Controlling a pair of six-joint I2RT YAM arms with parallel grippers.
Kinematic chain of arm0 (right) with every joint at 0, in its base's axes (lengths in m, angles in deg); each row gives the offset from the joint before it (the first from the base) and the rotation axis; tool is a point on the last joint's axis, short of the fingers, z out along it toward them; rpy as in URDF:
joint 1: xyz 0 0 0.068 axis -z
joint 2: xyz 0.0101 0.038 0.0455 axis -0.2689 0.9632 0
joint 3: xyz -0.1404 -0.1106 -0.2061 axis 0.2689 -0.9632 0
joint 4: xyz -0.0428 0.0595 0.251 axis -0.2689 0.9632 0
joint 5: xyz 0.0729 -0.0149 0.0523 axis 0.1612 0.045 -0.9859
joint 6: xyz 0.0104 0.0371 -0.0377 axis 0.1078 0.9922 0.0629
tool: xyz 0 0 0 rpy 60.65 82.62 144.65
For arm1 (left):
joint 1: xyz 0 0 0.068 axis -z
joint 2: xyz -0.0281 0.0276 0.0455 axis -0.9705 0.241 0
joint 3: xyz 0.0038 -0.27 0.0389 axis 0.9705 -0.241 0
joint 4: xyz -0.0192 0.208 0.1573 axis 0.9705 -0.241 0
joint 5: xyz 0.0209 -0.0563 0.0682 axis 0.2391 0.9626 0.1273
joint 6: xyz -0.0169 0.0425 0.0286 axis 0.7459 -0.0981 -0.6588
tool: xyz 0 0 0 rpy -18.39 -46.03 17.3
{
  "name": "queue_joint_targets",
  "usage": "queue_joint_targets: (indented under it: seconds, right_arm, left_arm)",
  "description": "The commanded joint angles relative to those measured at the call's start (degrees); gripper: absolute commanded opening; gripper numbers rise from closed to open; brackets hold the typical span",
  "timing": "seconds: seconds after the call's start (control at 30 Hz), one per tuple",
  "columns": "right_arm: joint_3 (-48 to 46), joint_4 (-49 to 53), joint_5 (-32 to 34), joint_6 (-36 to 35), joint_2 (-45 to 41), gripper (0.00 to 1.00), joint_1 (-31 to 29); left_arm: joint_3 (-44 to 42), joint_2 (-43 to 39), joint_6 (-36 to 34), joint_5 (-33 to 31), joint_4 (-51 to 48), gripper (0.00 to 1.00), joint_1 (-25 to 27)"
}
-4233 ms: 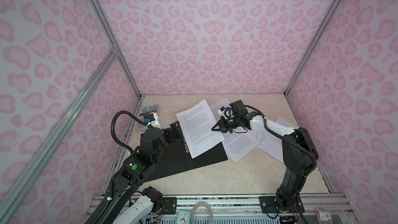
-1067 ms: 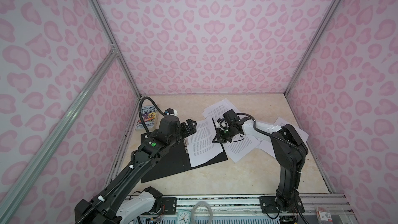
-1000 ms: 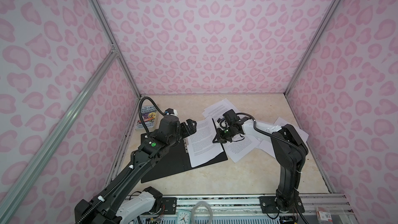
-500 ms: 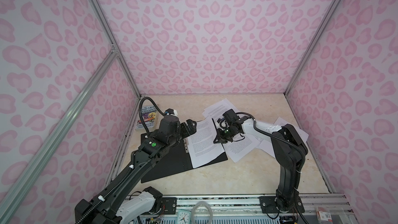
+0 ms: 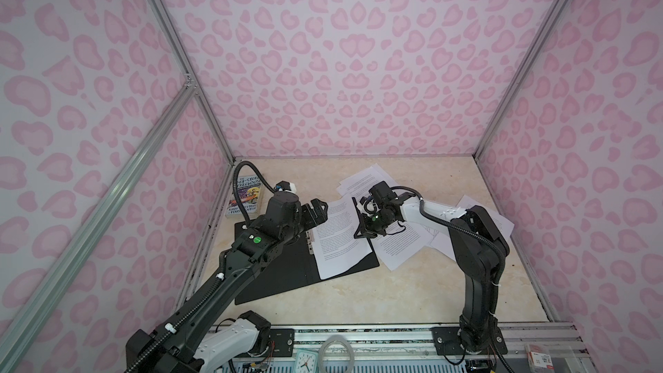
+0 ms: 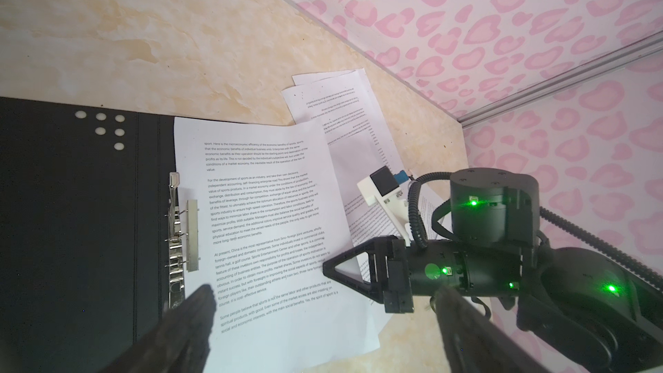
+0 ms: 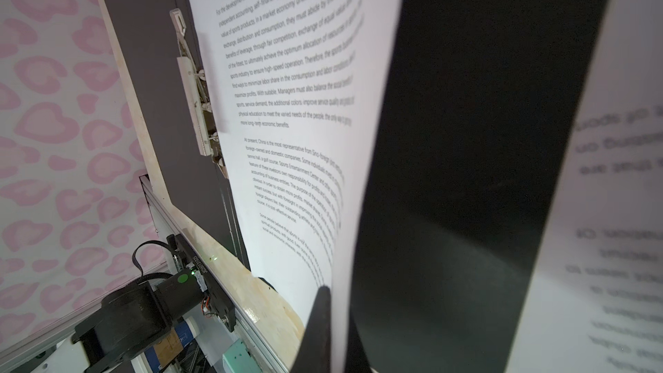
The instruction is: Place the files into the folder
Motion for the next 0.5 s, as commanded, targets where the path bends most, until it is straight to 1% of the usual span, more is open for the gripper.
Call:
queue_joint_targets:
  seconds: [0.0,0.13,0.23,0.37,0.47]
  right_arm:
    - [0.3,0.8,-0.3,-0.7,0.3,0.19,0.1]
    - [0.2,0.9,-0.1,-1.0,0.2,0.28,0.2]
    - [0.3,1.9,1.1,-1.7,-0.3,0.39,0.1]
    - [0.6,4.9,4.1,-3.2,-1.1,0.48,0.6]
    - [0.9,7.3,6.3,-5.0,-2.6,0.52,1.9]
  left_arm:
    - [0.0,0.2,-0.2,-0.3,2.0,0.97,-0.1]
    - [0.1,0.2,-0.2,-0.4,1.9,0.97,-0.1]
    - [0.2,0.2,-0.3,-0.5,1.8,0.97,-0.1]
    - [0.2,0.1,-0.4,-0.6,1.6,0.97,-0.1]
    - [0.3,0.0,-0.5,-0.8,1.4,0.97,-0.1]
